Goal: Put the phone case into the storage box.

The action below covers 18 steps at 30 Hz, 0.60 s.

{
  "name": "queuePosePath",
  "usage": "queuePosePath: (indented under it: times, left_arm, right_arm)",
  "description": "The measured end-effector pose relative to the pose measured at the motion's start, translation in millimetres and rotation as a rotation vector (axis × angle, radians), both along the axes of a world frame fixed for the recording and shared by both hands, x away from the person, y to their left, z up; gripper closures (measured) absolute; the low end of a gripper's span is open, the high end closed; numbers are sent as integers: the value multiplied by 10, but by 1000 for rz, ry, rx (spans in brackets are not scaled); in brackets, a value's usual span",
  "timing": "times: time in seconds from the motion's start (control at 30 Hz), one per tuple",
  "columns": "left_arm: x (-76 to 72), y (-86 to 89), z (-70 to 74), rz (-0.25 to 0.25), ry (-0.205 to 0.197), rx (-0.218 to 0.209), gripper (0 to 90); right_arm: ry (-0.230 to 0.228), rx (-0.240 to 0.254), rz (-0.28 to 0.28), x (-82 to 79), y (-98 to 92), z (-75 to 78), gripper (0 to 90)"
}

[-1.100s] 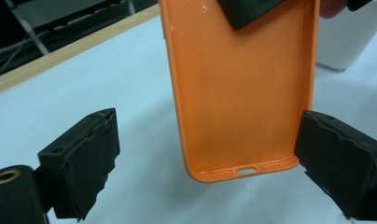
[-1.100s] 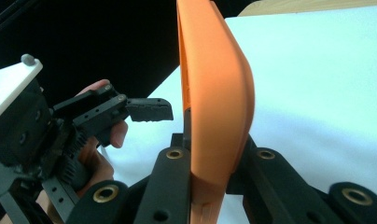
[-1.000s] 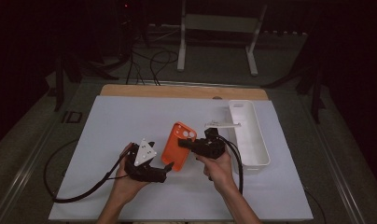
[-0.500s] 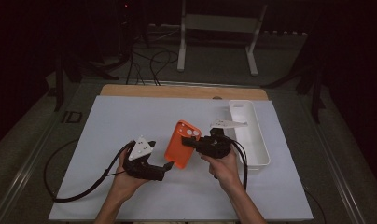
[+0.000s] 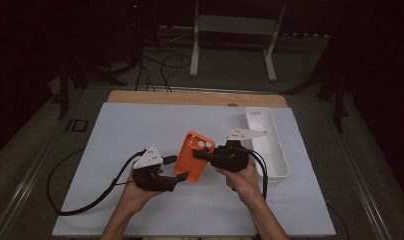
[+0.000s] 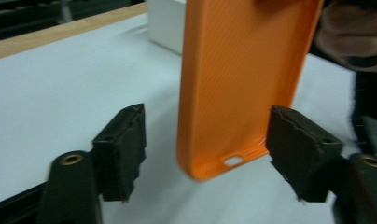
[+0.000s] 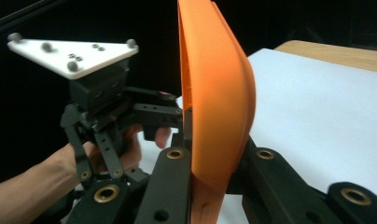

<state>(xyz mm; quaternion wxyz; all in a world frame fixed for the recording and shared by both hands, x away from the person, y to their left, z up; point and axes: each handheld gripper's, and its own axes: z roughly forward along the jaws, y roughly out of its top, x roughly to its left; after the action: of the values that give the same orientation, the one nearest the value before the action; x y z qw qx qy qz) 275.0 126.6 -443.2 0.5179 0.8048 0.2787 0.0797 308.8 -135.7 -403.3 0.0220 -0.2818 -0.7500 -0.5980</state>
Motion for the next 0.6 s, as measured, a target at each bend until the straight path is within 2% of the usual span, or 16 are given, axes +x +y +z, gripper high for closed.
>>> queuePosePath:
  times: [0.2,0.3,0.4,0.43,0.6]
  left_arm:
    - [6,-5,-16,-82,25,-52,457]
    - [6,-6,-19,-107,24,-61,549]
    - [7,-6,-24,-123,27,-65,618]
    - [6,4,-26,-142,28,-75,642]
    - [9,18,-24,-161,32,-92,714]
  right_arm:
    - [-18,12,65,-16,12,5,843]
    - [-24,22,108,-28,12,8,845]
    - [-36,21,118,-37,13,15,845]
    - [-45,17,118,-37,3,21,843]
    - [-40,32,133,-16,-37,12,833]
